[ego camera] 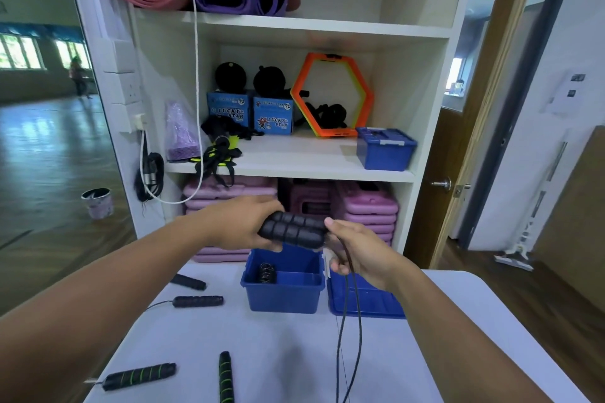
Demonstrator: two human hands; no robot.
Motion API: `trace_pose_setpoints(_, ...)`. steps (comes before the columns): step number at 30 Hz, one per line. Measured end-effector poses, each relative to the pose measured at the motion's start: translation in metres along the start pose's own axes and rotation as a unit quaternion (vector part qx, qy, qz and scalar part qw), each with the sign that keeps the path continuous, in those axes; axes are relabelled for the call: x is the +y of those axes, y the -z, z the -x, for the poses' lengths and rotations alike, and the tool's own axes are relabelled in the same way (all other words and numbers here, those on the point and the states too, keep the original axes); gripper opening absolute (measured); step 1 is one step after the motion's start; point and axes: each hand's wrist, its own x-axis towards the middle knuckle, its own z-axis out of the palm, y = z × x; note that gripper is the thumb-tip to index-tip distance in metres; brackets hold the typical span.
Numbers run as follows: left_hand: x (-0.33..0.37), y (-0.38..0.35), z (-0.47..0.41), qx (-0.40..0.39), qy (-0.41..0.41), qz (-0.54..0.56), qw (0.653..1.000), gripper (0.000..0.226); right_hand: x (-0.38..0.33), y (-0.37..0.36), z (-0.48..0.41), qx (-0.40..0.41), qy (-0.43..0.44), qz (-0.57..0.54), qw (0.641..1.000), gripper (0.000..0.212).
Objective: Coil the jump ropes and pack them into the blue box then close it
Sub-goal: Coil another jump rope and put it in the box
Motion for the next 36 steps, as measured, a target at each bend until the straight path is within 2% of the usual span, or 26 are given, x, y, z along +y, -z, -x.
trace_pose_setpoints(3, -0.012, -0.004, 0.014, 0.019, 0.074, 0.122, 0.990, 0.041, 0.003, 0.010, 0.002, 0.011, 0.025, -0.002, 1.000, 0.037)
trace_pose_setpoints(5, -0.011, -0.011, 0.021, 0.052, 0.103, 0.252, 0.961, 0.039, 0.004, 0.013, 0.001, 0.012, 0.050, -0.015, 0.999, 0.032)
trace_pose_setpoints(7, 0.000, -0.018, 0.026, 0.084, 0.115, 0.422, 0.895, 0.053, 0.003, 0.009, -0.002, 0.012, 0.072, -0.031, 0.997, 0.030)
trace_pose_setpoints(9, 0.013, -0.027, 0.024, 0.142, 0.120, 0.545, 0.818, 0.066, 0.004, 0.004, -0.007, 0.019, 0.081, -0.036, 0.996, 0.028)
trace_pose_setpoints(13, 0.038, -0.035, 0.005, 0.253, 0.151, 0.727, 0.621, 0.050, 0.012, -0.009, -0.016, 0.019, 0.087, -0.035, 0.995, 0.029)
trace_pose_setpoints(15, 0.048, -0.033, -0.005, 0.272, 0.157, 0.774, 0.550, 0.062, 0.017, -0.015, -0.020, 0.019, 0.082, -0.031, 0.996, 0.030)
trace_pose_setpoints(17, 0.057, -0.030, -0.014, 0.270, 0.154, 0.809, 0.499, 0.075, 0.021, -0.020, -0.022, 0.013, 0.070, -0.006, 0.997, 0.032)
trace_pose_setpoints(19, 0.064, -0.026, -0.023, 0.275, 0.143, 0.830, 0.464, 0.079, 0.024, -0.024, -0.022, 0.005, 0.060, 0.025, 0.998, 0.034)
trace_pose_setpoints(22, 0.065, -0.026, -0.035, 0.305, 0.156, 0.841, 0.419, 0.062, 0.026, -0.025, -0.020, 0.002, 0.052, 0.042, 0.998, 0.034)
trace_pose_setpoints(24, 0.061, -0.024, -0.038, 0.308, 0.167, 0.843, 0.408, 0.056, 0.026, -0.022, -0.018, -0.001, 0.049, 0.074, 0.996, 0.032)
trace_pose_setpoints(27, 0.050, -0.022, -0.041, 0.298, 0.177, 0.841, 0.415, 0.074, 0.029, -0.014, -0.012, -0.005, 0.033, 0.153, 0.988, 0.029)
trace_pose_setpoints(29, 0.040, -0.022, -0.040, 0.308, 0.212, 0.822, 0.429, 0.060, 0.031, -0.008, -0.006, -0.002, 0.025, 0.199, 0.980, 0.028)
trace_pose_setpoints(31, 0.036, -0.020, -0.035, 0.312, 0.249, 0.795, 0.456, 0.048, 0.033, -0.002, -0.001, 0.008, 0.023, 0.227, 0.974, 0.028)
trace_pose_setpoints(33, 0.030, -0.022, -0.027, 0.290, 0.282, 0.772, 0.490, 0.048, 0.034, 0.004, 0.000, 0.019, 0.023, 0.246, 0.969, 0.024)
trace_pose_setpoints(36, 0.015, -0.035, -0.018, 0.248, 0.330, 0.709, 0.572, 0.044, 0.032, 0.007, -0.002, 0.029, 0.041, 0.277, 0.960, 0.017)
